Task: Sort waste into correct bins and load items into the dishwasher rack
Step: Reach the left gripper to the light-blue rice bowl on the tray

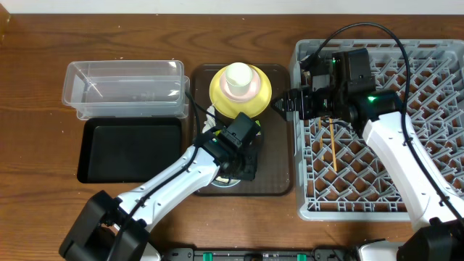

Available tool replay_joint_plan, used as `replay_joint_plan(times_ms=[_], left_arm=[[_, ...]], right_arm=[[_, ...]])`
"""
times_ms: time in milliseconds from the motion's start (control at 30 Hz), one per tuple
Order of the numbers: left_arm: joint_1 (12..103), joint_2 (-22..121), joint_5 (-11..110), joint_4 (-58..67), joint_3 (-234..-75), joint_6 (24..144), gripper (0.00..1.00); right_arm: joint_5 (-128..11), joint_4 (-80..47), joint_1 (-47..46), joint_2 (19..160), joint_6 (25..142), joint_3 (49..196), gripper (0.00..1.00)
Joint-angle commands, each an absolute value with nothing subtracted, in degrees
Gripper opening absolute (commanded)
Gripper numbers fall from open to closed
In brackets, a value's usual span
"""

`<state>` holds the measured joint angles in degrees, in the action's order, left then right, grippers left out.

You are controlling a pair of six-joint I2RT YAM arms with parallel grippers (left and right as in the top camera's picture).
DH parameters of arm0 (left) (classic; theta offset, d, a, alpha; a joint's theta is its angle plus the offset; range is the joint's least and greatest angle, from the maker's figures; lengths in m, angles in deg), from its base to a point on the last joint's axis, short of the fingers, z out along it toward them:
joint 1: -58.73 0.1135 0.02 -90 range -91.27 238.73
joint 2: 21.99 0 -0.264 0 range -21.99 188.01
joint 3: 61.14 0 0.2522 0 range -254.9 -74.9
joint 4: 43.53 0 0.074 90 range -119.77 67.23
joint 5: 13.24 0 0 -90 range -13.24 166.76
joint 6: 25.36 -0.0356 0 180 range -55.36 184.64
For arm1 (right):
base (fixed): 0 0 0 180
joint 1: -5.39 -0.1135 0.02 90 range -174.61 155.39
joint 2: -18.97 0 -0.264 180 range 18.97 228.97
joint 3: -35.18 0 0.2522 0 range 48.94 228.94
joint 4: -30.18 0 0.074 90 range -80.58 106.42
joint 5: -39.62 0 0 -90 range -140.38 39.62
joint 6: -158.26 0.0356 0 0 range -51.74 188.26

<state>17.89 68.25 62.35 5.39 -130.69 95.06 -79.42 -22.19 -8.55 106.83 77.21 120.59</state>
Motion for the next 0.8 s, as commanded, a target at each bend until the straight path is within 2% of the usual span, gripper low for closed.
replay_joint_plan(times_ms=[0, 167, 333, 467, 767], left_arm=[[17.76, 68.60, 65.06, 5.25, -130.49, 95.38, 0.33], [16.73, 68.60, 67.31, 5.15, -130.49, 95.41, 0.30], [14.26, 68.62, 67.70, 3.62, -130.49, 95.43, 0.30], [12.64, 68.62, 73.38, 3.62, -130.49, 95.43, 0.30], [12.25, 68.62, 75.81, 3.51, -130.49, 95.43, 0.30]], right_arm=[[-80.18, -22.17, -8.94, 106.30, 77.41, 121.27, 0.99], [-80.18, -22.17, -8.94, 106.30, 77.41, 121.25, 0.99], [-80.18, -22.17, -8.94, 106.30, 77.41, 121.27, 0.99], [-80.18, -22.17, -8.94, 106.30, 77.43, 121.25, 0.99], [-80.18, -22.17, -8.94, 106.30, 77.41, 121.27, 0.99]])
